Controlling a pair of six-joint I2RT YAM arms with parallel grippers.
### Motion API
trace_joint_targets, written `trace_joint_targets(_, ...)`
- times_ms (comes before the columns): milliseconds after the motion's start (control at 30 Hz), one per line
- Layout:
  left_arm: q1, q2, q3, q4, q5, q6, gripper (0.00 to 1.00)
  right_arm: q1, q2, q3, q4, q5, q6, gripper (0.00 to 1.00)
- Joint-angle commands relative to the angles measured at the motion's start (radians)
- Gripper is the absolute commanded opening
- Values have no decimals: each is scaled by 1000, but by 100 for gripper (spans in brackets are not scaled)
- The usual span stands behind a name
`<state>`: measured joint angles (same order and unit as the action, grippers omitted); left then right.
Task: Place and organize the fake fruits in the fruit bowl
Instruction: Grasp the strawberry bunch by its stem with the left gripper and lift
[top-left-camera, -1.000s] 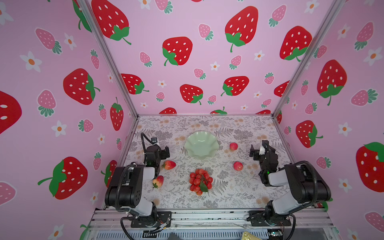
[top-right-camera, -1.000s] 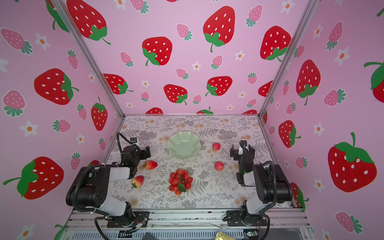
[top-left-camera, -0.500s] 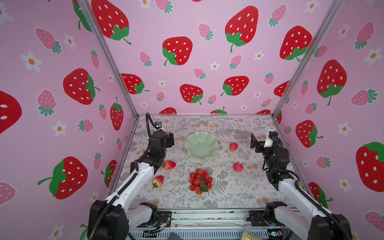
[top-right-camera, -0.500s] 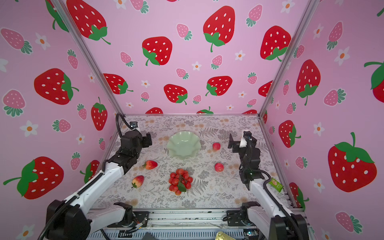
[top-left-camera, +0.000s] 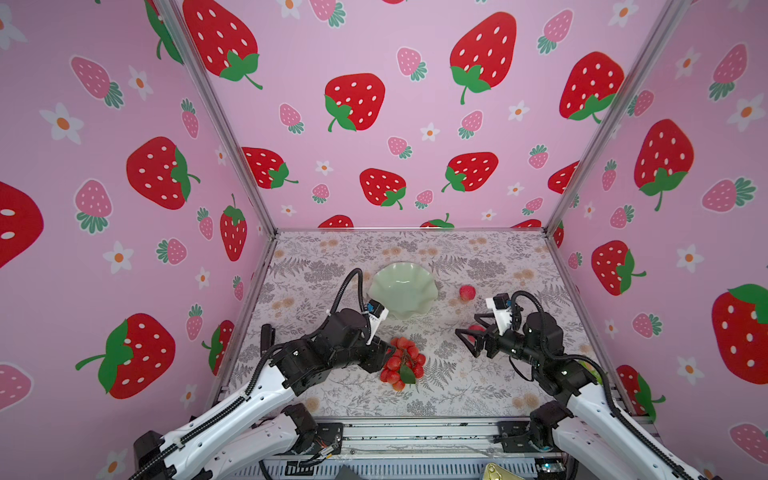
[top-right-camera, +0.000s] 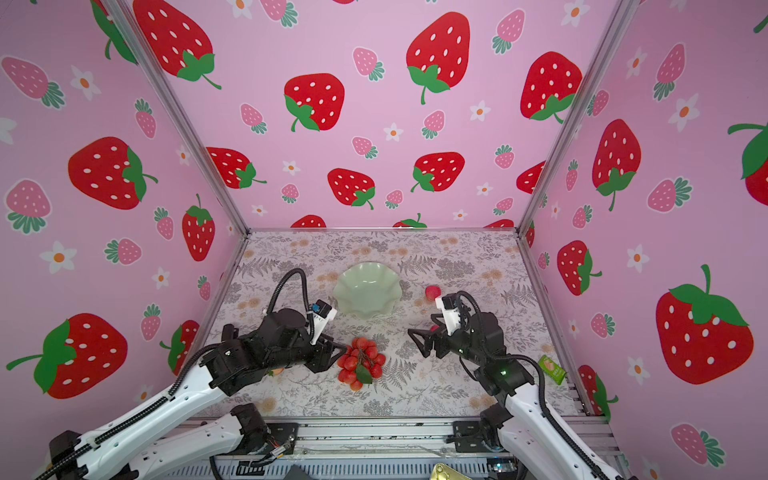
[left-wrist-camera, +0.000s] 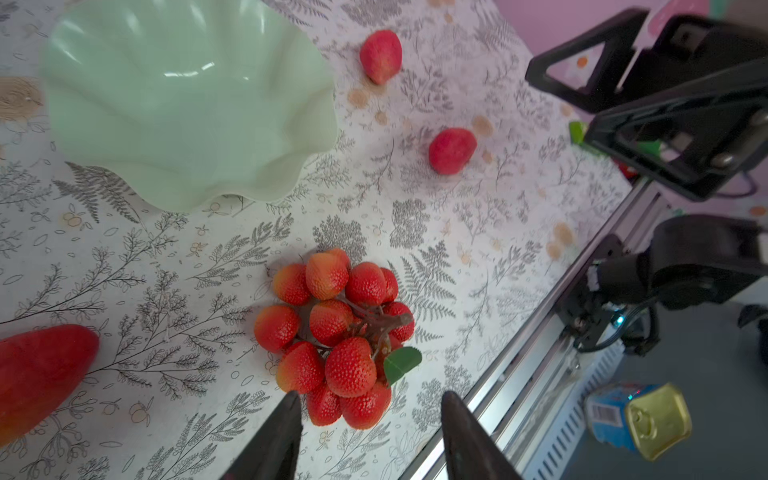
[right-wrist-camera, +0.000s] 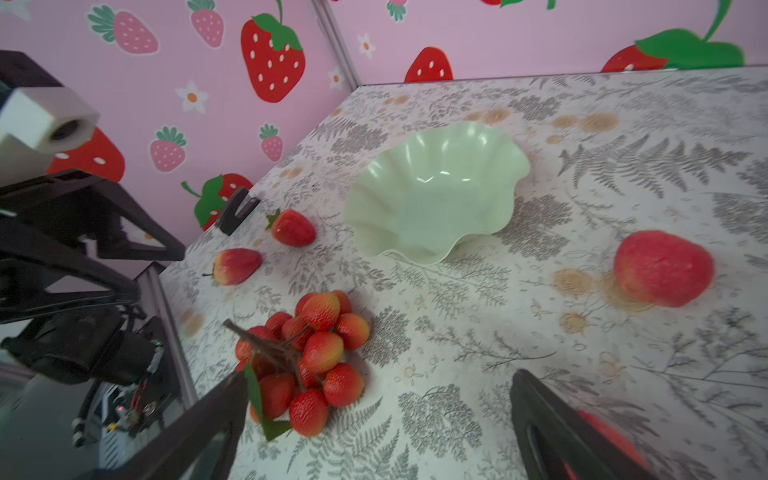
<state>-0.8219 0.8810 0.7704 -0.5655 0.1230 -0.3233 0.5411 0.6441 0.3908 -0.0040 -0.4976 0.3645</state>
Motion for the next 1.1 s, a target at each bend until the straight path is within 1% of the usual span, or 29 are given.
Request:
trace_joint_targets(0,-37,59,-27,14,20,-4,50,22,-67,-36,-26,-149,37,99)
trace_joint_targets(33,-53,75,-29,35,20,-2,50,33,-85,-52,-10,-172,46,99)
trace_joint_targets(67,-66,88,-35,61,-13,0,50,40,-96,-58,-4,-190,44,99)
trace_joint_targets(200,-100,149,-33,147,-81,2,49,58,-102,-69,48,-264,56,99)
trace_joint_targets(300,-112,186,-29,177,-113,9,47,64,-91,-64,32,-253,50,99)
trace_joint_targets(433,-117,229,-33,228,-130,24,46,69,-99,-66,31,-238,48,99)
trace_joint_targets(633,-116,283,-19,259,-123,59,44,71,-104,-75,41,-234,48,99)
trace_joint_targets(733,-117,309,-13,265,-100,66,39,70,-95,-75,40,-229,44,99)
trace_joint_targets(867,-117,322,-16,290,-74,71,37,71,-82,-73,43,-229,41,99)
trace_joint_targets(1067,-117,344,-11,299,-62,78,24,71,-70,-73,46,-223,38,99)
